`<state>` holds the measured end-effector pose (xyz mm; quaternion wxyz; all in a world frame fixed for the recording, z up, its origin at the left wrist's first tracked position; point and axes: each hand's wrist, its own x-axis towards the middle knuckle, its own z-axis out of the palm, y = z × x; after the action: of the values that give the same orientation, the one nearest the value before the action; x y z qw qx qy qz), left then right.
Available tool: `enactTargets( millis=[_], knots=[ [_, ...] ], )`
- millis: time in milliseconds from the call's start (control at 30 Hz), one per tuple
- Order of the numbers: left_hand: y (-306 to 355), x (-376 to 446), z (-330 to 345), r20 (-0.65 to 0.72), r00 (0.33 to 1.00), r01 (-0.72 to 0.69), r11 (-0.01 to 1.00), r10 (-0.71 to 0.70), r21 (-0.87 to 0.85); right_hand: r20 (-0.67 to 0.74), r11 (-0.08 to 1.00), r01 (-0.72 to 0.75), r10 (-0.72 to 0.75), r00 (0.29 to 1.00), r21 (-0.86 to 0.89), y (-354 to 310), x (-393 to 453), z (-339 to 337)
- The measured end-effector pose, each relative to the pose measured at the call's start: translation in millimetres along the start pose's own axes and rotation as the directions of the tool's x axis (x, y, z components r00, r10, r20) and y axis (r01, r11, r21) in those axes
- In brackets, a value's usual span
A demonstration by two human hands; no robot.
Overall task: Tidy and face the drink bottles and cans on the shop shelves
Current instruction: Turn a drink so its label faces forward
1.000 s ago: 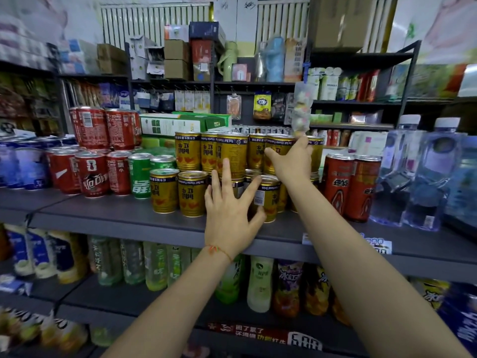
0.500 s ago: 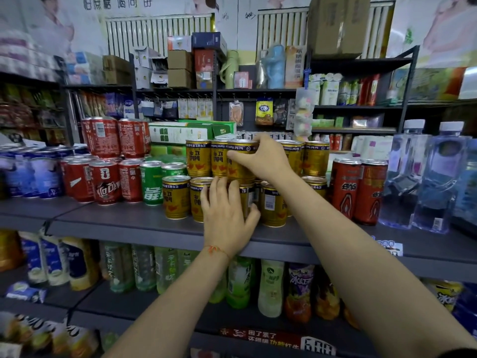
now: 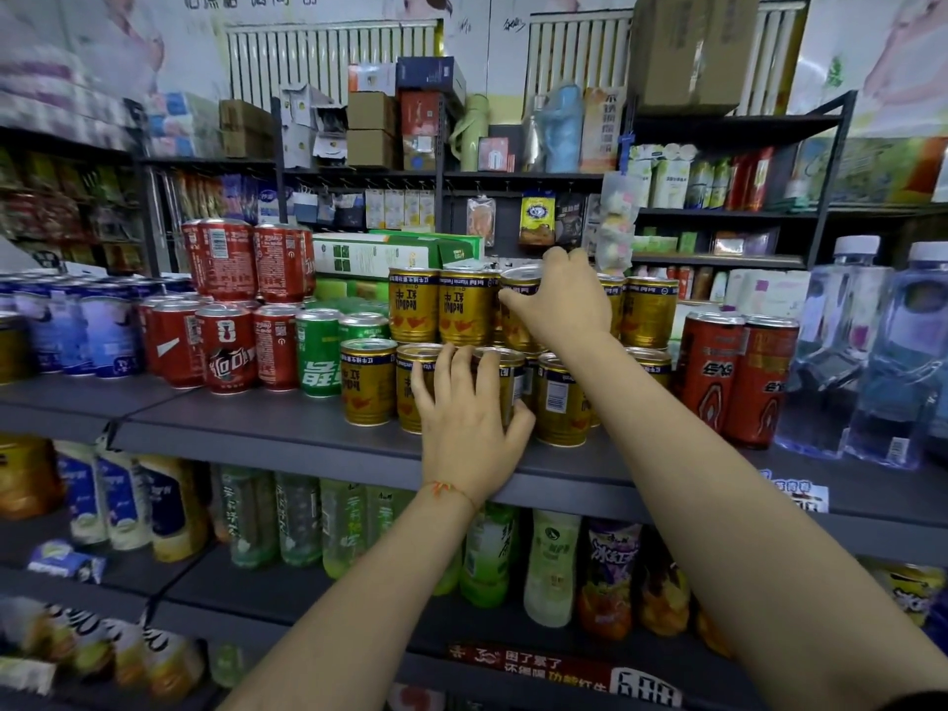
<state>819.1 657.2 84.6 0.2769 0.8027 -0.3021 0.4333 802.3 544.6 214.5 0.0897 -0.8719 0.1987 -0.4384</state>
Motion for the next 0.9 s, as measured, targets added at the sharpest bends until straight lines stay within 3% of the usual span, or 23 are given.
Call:
enactTargets(
  millis=[133,233,333,400,567,700,800,900],
  knots=[
    [0.2,-0.1,-0.6,0.015,1.000,0.006,1.000,-0.006,0.003,0.020,0.994,-0.035,0.037,0.999,-0.102,-2.2,-1.1,-2.3],
    [-1.2,2.0,-2.0,0.013,1.000,0.001,0.998,0.000,-0.057,-0.047,0.993,0.005,-0.011,0.999,-0.117,-8.0,-11.3,0.4],
    [-23.8,-6.0,-7.8,-0.048,0.999,-0.027,0.969,0.016,-0.246,-0.178,0.987,0.157,-0.152,0.972,0.018,-18.1,-23.6,7.5],
    [-53.6,-10.3,-19.6,-0.098,0.994,0.014,0.952,-0.046,-0.305,-0.248,0.949,0.298,-0.265,0.932,0.106,-34.2,-33.2,16.6],
    [-157.6,-16.8,-63.6,-0.023,0.946,0.293,0.886,-0.322,-0.358,-0.008,0.890,0.370,-0.382,0.924,0.268,-109.1,-64.9,63.9],
    [-255.4,-16.4,-118.8,-0.086,0.826,0.487,0.782,-0.557,-0.389,0.013,0.842,0.437,-0.464,0.885,0.316,-190.5,-80.0,104.0],
    [-330.3,-10.9,-155.7,-0.128,0.763,0.556,0.745,-0.633,-0.370,0.065,0.764,0.416,-0.509,0.858,0.493,-259.2,-83.2,136.1],
    [-401.9,-1.1,-177.6,-0.132,0.749,0.586,0.743,-0.649,-0.324,0.193,0.697,0.301,-0.535,0.823,0.651,-332.6,-87.2,182.2]
  ],
)
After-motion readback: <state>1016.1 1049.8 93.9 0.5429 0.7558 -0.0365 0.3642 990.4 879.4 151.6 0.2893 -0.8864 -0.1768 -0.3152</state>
